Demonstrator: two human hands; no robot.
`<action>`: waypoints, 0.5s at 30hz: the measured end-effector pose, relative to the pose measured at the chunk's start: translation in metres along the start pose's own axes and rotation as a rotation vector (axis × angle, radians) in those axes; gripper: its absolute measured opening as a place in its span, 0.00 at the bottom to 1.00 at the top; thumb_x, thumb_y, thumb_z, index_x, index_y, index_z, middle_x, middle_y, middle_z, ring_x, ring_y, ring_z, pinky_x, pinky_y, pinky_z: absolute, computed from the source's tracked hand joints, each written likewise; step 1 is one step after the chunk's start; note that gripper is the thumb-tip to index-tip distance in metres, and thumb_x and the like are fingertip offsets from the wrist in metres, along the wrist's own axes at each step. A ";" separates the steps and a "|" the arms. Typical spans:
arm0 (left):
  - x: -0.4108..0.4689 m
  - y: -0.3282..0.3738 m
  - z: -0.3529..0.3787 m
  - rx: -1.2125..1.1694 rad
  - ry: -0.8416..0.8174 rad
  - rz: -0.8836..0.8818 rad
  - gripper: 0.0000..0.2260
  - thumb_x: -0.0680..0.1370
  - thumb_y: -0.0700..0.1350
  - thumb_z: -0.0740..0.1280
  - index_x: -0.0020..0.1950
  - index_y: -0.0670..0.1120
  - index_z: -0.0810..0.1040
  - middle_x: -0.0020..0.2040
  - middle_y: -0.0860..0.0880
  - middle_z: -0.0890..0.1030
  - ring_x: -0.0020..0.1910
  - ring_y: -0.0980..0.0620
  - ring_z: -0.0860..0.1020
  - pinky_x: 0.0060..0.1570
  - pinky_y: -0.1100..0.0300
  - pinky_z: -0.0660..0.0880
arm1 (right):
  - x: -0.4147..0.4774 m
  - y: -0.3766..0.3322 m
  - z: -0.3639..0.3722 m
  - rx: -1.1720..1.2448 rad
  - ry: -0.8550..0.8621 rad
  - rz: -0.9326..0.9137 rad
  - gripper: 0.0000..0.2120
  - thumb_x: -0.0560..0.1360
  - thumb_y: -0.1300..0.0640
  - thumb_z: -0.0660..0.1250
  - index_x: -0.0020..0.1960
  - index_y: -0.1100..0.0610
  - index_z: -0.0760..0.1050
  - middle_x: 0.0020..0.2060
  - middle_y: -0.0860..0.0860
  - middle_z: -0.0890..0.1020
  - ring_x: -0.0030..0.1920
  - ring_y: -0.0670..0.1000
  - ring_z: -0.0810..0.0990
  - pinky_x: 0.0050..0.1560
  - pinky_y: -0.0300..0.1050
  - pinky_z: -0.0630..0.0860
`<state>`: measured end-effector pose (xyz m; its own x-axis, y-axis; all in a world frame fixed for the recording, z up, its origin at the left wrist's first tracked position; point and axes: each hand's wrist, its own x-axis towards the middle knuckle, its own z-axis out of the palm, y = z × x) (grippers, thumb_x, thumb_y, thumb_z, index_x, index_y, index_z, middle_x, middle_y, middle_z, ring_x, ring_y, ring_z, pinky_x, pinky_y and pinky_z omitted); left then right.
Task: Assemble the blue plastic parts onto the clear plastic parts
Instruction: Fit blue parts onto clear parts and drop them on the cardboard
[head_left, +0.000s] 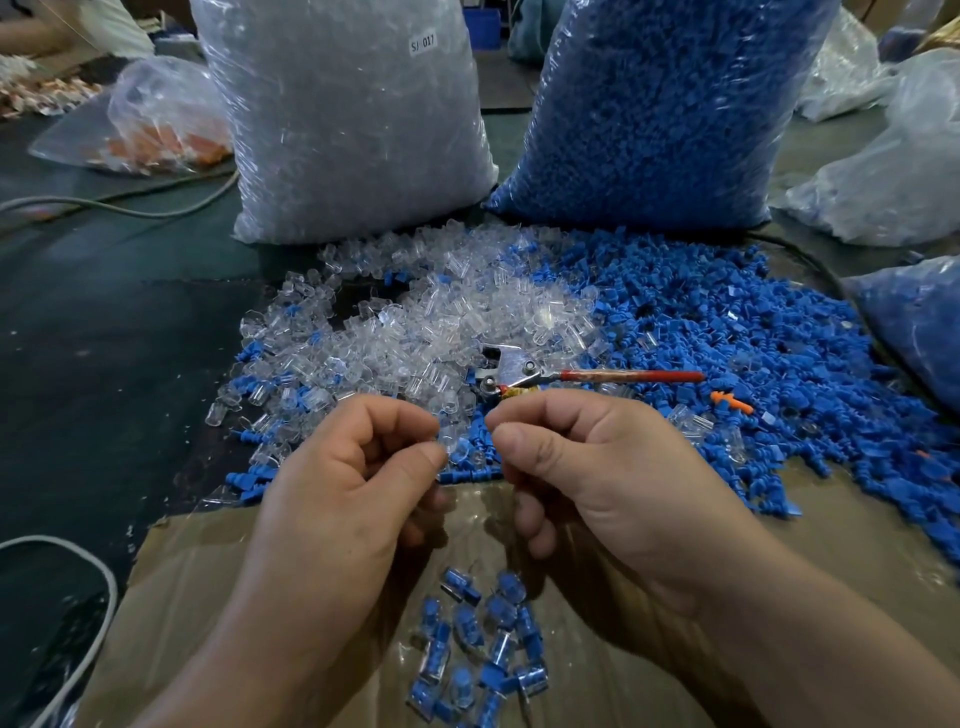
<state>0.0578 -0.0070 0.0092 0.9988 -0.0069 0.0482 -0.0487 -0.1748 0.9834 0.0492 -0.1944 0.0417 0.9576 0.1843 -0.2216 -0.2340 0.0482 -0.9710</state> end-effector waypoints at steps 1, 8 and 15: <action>-0.001 0.000 0.001 -0.026 -0.011 -0.014 0.11 0.76 0.40 0.72 0.45 0.58 0.83 0.34 0.47 0.83 0.29 0.55 0.81 0.27 0.65 0.75 | -0.001 0.001 0.000 0.003 -0.020 0.004 0.05 0.78 0.58 0.67 0.51 0.54 0.80 0.30 0.56 0.80 0.29 0.54 0.78 0.32 0.45 0.78; -0.003 0.001 0.006 -0.148 -0.082 -0.117 0.10 0.67 0.50 0.75 0.48 0.55 0.84 0.35 0.45 0.83 0.31 0.49 0.81 0.30 0.58 0.79 | -0.007 0.008 0.004 -0.517 0.082 -0.277 0.08 0.78 0.54 0.68 0.52 0.42 0.76 0.36 0.45 0.84 0.37 0.46 0.84 0.40 0.48 0.83; -0.005 0.008 0.007 -0.093 -0.107 -0.053 0.15 0.62 0.58 0.72 0.47 0.57 0.84 0.36 0.48 0.84 0.31 0.53 0.82 0.29 0.64 0.76 | -0.007 0.010 0.006 -0.846 0.146 -0.525 0.03 0.77 0.49 0.67 0.50 0.46 0.77 0.40 0.42 0.81 0.44 0.43 0.79 0.42 0.46 0.77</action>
<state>0.0520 -0.0149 0.0153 0.9943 -0.1054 -0.0183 0.0093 -0.0854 0.9963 0.0396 -0.1889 0.0339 0.9297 0.2154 0.2986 0.3657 -0.6349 -0.6805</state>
